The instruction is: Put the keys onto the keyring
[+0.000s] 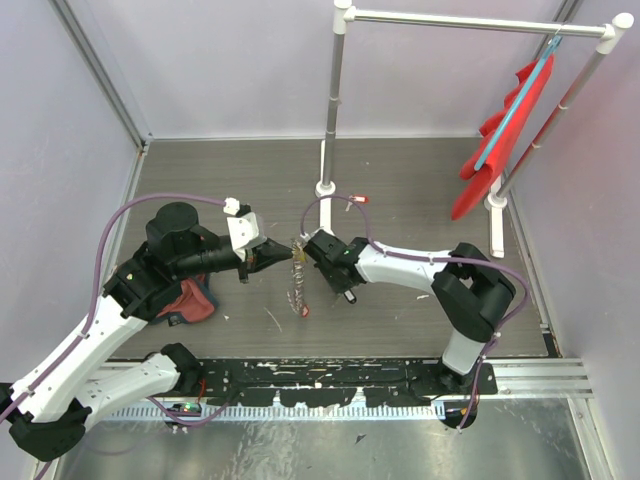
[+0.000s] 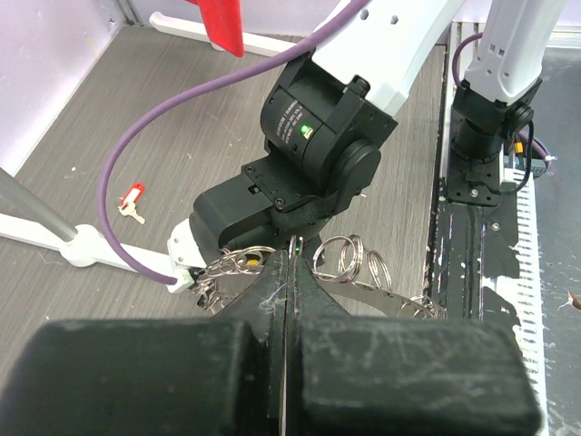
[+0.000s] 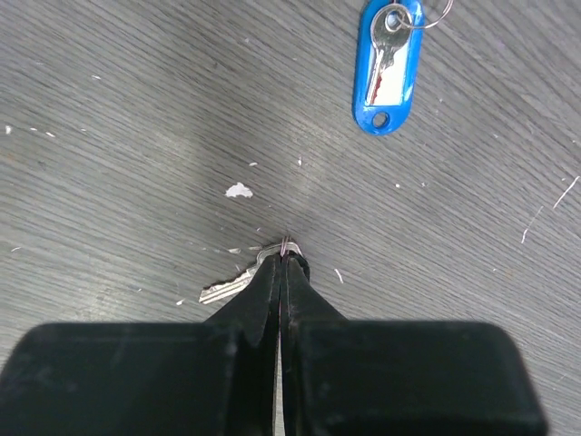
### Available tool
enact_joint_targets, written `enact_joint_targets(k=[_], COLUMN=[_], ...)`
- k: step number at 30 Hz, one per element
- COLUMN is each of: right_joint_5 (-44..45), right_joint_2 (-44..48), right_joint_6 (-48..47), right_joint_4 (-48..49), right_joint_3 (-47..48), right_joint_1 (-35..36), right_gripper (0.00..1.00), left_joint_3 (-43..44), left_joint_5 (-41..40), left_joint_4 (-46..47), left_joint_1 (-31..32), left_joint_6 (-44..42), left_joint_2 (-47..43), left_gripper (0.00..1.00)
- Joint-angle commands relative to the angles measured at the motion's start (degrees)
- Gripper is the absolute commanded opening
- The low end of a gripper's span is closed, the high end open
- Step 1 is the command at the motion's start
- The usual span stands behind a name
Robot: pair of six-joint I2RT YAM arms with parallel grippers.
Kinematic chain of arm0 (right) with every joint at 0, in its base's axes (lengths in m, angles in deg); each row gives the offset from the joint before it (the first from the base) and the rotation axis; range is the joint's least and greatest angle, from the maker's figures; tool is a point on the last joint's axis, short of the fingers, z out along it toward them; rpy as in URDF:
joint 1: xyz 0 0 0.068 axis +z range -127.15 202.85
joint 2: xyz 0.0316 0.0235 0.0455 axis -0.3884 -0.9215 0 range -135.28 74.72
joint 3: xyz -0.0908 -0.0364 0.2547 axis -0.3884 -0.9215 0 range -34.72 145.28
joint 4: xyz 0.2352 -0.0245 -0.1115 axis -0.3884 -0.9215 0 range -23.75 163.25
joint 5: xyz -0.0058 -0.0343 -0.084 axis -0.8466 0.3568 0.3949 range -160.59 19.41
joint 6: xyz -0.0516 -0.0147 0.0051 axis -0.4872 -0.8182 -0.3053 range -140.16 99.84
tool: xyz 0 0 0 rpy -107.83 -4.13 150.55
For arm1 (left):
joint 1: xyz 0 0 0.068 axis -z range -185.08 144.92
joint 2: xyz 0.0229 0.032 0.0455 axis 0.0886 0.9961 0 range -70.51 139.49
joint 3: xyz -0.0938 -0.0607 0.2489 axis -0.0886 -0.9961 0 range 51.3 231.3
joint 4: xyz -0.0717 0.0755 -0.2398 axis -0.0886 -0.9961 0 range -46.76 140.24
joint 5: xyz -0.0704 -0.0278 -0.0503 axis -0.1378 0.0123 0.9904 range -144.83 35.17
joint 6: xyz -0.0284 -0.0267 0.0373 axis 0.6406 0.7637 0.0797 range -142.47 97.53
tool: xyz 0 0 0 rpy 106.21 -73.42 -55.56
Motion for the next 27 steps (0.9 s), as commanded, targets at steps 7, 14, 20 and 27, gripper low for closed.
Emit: enact_joint_targets(k=[7, 14, 20, 27], right_joint_5=[-9.9, -21.6, -20.8, -24.9], right_joint_2=[11.8, 24.6, 37.3, 42.7], right_joint_6=[0.3, -0.8, -0.3, -2.0], right_joint_4=[4.4, 10.3, 14.1, 15.2], right_joint_3=[-1.5, -5.6, -6.8, -5.1], right_joint_1=[-1.4, -3.4, -3.5, -3.5], right_gripper=[0.01, 0.01, 0.01, 0.01], left_joint_3=[-0.8, 0.5, 2.0, 3.4], left_joint_5=[0.9, 0.8, 0.8, 0.3], left_joint_4=[3.8, 3.4, 2.0, 1.8], left_joint_1=[-0.4, -0.4, -0.4, -0.4], left_joint_6=[0.1, 1.6, 1.9, 2.7], left_joint_2=[-0.7, -0.1, 0.9, 1.2], left_gripper=[0.0, 0.0, 0.0, 0.0])
